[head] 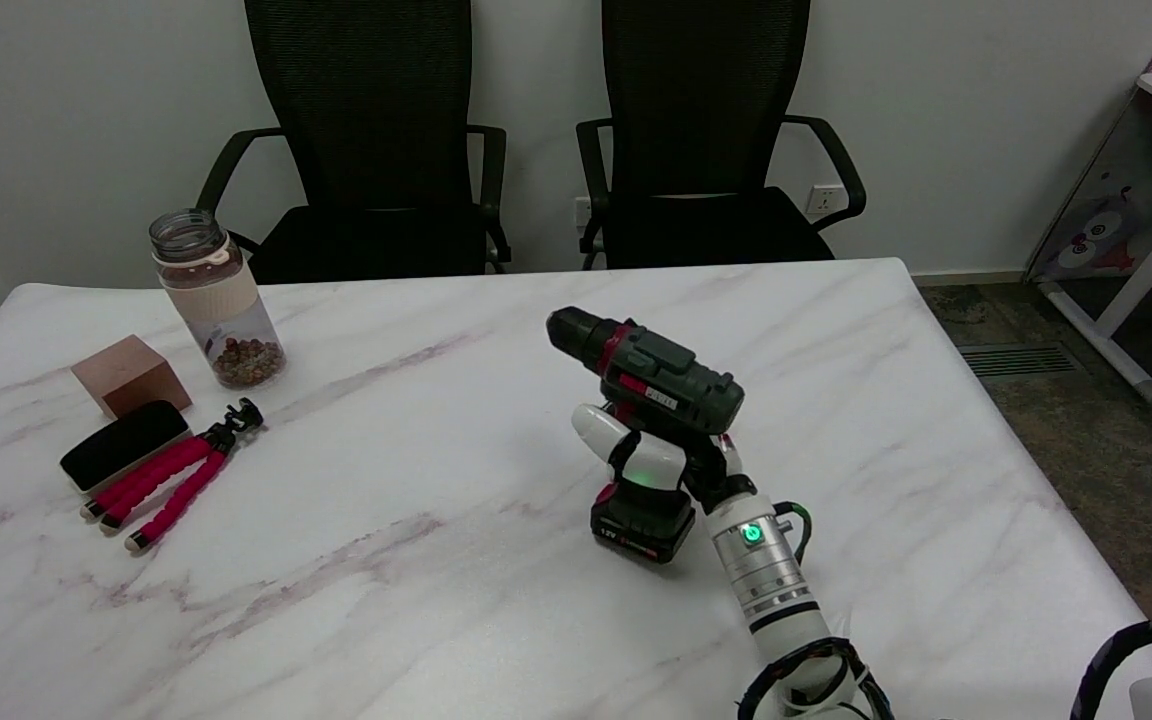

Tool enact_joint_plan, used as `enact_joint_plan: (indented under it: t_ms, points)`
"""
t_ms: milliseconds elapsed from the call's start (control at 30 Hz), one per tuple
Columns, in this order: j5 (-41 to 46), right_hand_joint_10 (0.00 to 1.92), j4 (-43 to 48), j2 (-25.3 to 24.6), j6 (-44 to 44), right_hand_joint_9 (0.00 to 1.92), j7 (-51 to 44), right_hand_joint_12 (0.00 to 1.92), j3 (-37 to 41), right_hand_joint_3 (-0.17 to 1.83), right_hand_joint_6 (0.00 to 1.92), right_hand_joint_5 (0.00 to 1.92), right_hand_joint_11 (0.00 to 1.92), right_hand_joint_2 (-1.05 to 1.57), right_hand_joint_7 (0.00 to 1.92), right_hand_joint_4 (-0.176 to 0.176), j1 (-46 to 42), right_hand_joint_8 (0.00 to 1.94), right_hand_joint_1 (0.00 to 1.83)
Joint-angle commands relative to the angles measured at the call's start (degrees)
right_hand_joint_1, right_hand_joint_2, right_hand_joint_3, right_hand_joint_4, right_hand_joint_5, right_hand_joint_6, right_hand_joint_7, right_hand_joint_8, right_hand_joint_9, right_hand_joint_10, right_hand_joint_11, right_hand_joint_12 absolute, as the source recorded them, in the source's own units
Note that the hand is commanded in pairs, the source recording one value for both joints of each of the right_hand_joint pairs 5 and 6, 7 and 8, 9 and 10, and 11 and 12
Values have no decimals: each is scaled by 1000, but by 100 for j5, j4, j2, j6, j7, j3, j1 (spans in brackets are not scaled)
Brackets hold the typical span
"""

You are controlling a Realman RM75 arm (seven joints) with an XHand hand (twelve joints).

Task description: Pick up the power screwdriver.

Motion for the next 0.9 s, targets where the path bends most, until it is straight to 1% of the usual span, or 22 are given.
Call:
enact_joint_plan:
  t_ms: [33, 100, 133, 233, 300, 467, 533, 667, 700, 767, 800, 833, 900]
  points:
    - [194, 1226, -61, 153, -230, 1226, 12, 1875, 19, 660, 0, 0, 1875, 722, 0, -90, 184, 0, 852]
    - [194, 1116, -43, 153, -230, 1116, 12, 1731, 19, 694, 0, 0, 1731, 705, 0, -87, 202, 0, 852]
    - [194, 1079, -33, 153, -230, 1079, 12, 1688, 19, 700, 0, 0, 1688, 702, 0, -86, 219, 0, 852]
    - [229, 1013, -17, 153, -239, 1013, 12, 1589, 27, 705, 2, 2, 1589, 703, 2, -85, 246, 2, 852]
    - [272, 996, -16, 171, -256, 996, 12, 1554, 27, 667, 13, 13, 1554, 746, 13, -85, 264, 13, 857]
    - [282, 1163, -16, 206, -360, 1163, 12, 1527, 27, 552, 71, 71, 1527, 923, 71, -92, 334, 71, 866]
    - [282, 1323, -16, 223, -379, 1323, 12, 1601, 27, 499, 133, 133, 1601, 1038, 133, -99, 360, 133, 865]
    - [282, 1530, -16, 249, -388, 1530, 12, 1783, 27, 496, 219, 219, 1783, 1145, 219, -107, 412, 219, 859]
    - [282, 1591, -16, 250, -396, 1591, 12, 1831, 27, 499, 299, 299, 1831, 1180, 299, -109, 414, 299, 855]
    - [282, 1667, -16, 266, -397, 1667, 12, 1887, 27, 496, 532, 532, 1887, 1240, 532, -116, 431, 532, 892]
    - [282, 1717, -16, 276, -416, 1717, 12, 1911, 27, 505, 731, 731, 1911, 1282, 731, -110, 448, 731, 867]
    - [282, 1752, -24, 293, -448, 1752, 12, 1920, 27, 519, 875, 875, 1920, 1310, 875, -93, 456, 875, 842]
    - [281, 1775, -42, 311, -467, 1775, 12, 1920, 27, 551, 1012, 1012, 1920, 1340, 1012, -35, 466, 1012, 832]
